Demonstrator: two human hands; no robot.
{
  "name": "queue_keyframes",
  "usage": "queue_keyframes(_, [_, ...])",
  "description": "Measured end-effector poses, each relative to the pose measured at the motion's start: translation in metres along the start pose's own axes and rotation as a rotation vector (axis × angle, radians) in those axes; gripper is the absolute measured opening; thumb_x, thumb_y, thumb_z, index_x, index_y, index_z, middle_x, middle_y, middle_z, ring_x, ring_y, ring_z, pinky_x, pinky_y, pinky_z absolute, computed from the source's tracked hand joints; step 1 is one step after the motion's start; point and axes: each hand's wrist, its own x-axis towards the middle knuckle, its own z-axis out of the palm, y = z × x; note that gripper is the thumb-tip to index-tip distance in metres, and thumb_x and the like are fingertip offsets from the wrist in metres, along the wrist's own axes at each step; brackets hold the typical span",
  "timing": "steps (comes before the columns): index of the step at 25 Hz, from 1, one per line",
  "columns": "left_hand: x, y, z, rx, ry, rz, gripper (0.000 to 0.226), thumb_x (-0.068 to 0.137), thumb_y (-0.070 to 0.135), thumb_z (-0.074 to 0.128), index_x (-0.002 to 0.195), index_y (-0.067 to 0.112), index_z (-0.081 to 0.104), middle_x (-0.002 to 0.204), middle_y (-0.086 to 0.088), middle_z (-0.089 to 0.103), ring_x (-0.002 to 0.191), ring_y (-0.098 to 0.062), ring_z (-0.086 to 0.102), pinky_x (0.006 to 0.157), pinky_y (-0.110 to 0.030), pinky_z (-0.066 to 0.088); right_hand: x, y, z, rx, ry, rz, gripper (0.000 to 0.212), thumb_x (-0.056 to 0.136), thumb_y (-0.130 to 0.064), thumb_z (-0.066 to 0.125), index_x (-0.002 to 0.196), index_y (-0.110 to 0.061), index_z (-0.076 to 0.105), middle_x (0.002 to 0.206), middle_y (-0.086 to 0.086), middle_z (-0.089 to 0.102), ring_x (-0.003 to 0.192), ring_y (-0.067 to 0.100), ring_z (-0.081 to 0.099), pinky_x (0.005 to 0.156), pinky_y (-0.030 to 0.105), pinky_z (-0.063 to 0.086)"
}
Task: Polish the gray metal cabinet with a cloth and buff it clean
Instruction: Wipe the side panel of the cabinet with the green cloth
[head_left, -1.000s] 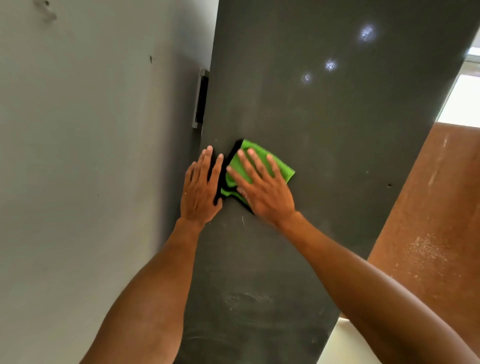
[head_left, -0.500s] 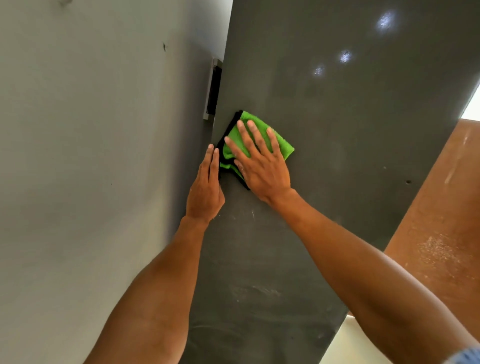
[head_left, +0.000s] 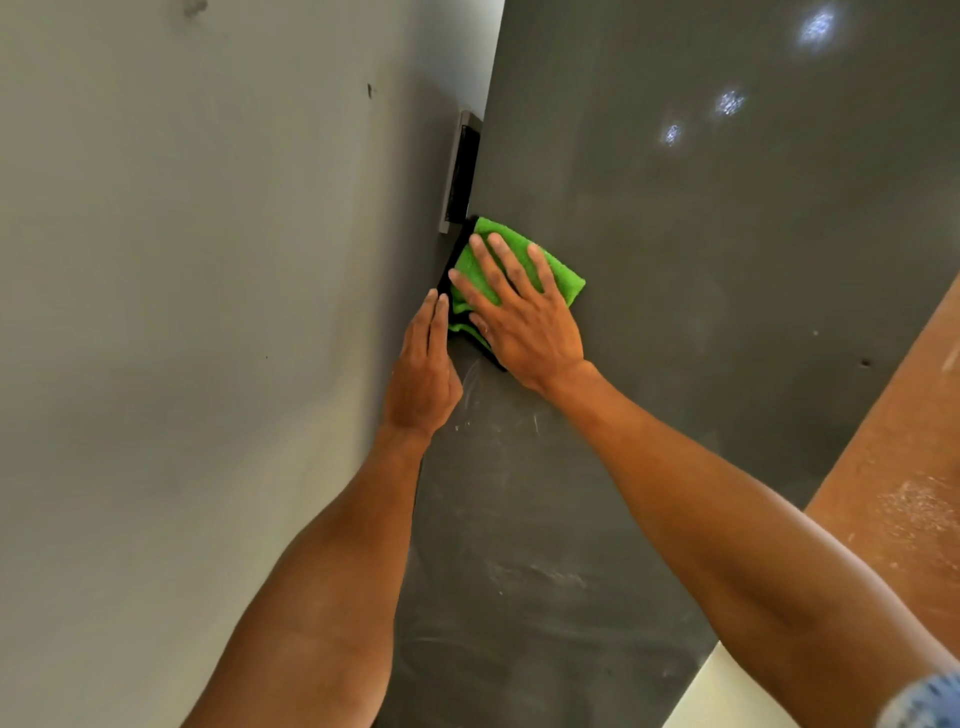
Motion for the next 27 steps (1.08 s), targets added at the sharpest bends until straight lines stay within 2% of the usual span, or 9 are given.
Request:
queue_keyframes(3, [-0.024, 0.002, 0.01, -0.008, 0.028, -0.063, 0.054, 0.094, 0.002, 0.032, 0.146, -0.008, 0.045, 0.151, -0.027, 0.045, 0.14, -0.039, 0.046, 0.108, -0.045, 0.051, -0.02, -0.015, 0.009, 0.017, -0.025, -0.053, 0.059, 0.109, -0.044, 0.033, 0.163, -0.03, 0.014, 0.171, 0.01, 0.006, 0.157, 0.028, 0.004, 0.126, 0.053, 0.003])
queue_keyframes(6, [-0.045, 0.008, 0.022, -0.027, 0.056, -0.126, 0.051, 0.093, 0.005, 0.032, 0.139, -0.009, 0.05, 0.147, -0.029, 0.047, 0.135, -0.043, 0.049, 0.103, -0.054, 0.053, -0.039, -0.032, 0.016, 0.045, -0.061, -0.085, 0.062, 0.107, -0.041, 0.037, 0.163, -0.028, 0.013, 0.171, 0.01, 0.004, 0.157, 0.028, 0.003, 0.126, 0.052, 0.002])
queue_keyframes(9, [-0.05, 0.015, 0.023, -0.013, 0.077, -0.16, 0.052, 0.092, 0.008, 0.034, 0.138, -0.008, 0.05, 0.153, -0.028, 0.042, 0.142, -0.042, 0.042, 0.11, -0.055, 0.046, -0.048, -0.036, 0.015, 0.093, -0.066, -0.098, 0.06, 0.108, -0.04, 0.034, 0.163, -0.025, 0.015, 0.171, 0.009, 0.005, 0.158, 0.026, 0.002, 0.127, 0.05, 0.002])
queue_keyframes(11, [-0.046, 0.019, 0.02, 0.029, 0.104, -0.17, 0.053, 0.091, 0.011, 0.037, 0.141, -0.005, 0.05, 0.157, -0.024, 0.038, 0.145, -0.038, 0.038, 0.117, -0.05, 0.039, -0.047, -0.029, 0.01, 0.171, -0.047, -0.088, 0.056, 0.109, -0.035, 0.027, 0.162, -0.017, 0.021, 0.169, 0.01, 0.014, 0.157, 0.025, 0.008, 0.128, 0.046, 0.006])
queue_keyframes(14, [-0.037, 0.028, 0.021, 0.14, 0.102, -0.117, 0.055, 0.1, 0.017, 0.037, 0.152, -0.003, 0.04, 0.161, -0.02, 0.036, 0.148, -0.033, 0.037, 0.121, -0.046, 0.032, -0.048, -0.015, 0.012, 0.201, 0.031, -0.16, 0.05, 0.107, -0.02, 0.03, 0.153, -0.003, 0.04, 0.162, 0.016, 0.033, 0.152, 0.03, 0.027, 0.127, 0.043, 0.017])
queue_keyframes(17, [-0.025, 0.033, 0.031, 0.167, 0.057, -0.014, 0.058, 0.103, 0.015, 0.046, 0.157, -0.001, 0.031, 0.164, -0.018, 0.031, 0.153, -0.028, 0.03, 0.123, -0.046, 0.031, -0.049, -0.003, 0.014, 0.181, 0.13, -0.149, 0.043, 0.105, -0.005, 0.042, 0.147, 0.003, 0.047, 0.155, 0.02, 0.043, 0.147, 0.034, 0.037, 0.124, 0.045, 0.027])
queue_keyframes(20, [-0.015, 0.044, 0.038, 0.089, 0.053, -0.053, 0.06, 0.098, 0.011, 0.043, 0.155, -0.003, 0.034, 0.164, -0.021, 0.029, 0.154, -0.031, 0.027, 0.124, -0.048, 0.028, -0.058, 0.016, 0.011, 0.131, 0.192, -0.084, 0.041, 0.107, -0.008, 0.041, 0.145, 0.002, 0.049, 0.153, 0.019, 0.046, 0.147, 0.034, 0.038, 0.122, 0.047, 0.031])
queue_keyframes(23, [-0.009, 0.063, 0.05, 0.042, 0.096, -0.154, 0.061, 0.101, 0.028, 0.041, 0.154, -0.003, 0.035, 0.165, -0.023, 0.024, 0.156, -0.035, 0.021, 0.127, -0.05, 0.02, -0.065, 0.026, 0.011, 0.131, 0.201, -0.09, 0.043, 0.107, -0.013, 0.04, 0.148, 0.0, 0.047, 0.156, 0.018, 0.043, 0.148, 0.033, 0.036, 0.122, 0.047, 0.029])
queue_keyframes(27, [-0.017, 0.069, 0.074, 0.209, 0.123, -0.199, 0.068, 0.107, 0.043, 0.031, 0.162, 0.006, 0.015, 0.169, -0.02, 0.013, 0.158, -0.032, 0.01, 0.127, -0.051, 0.016, -0.067, 0.024, 0.017, 0.107, 0.224, -0.097, 0.044, 0.106, -0.014, 0.041, 0.148, -0.002, 0.047, 0.156, 0.018, 0.043, 0.149, 0.033, 0.035, 0.122, 0.047, 0.029])
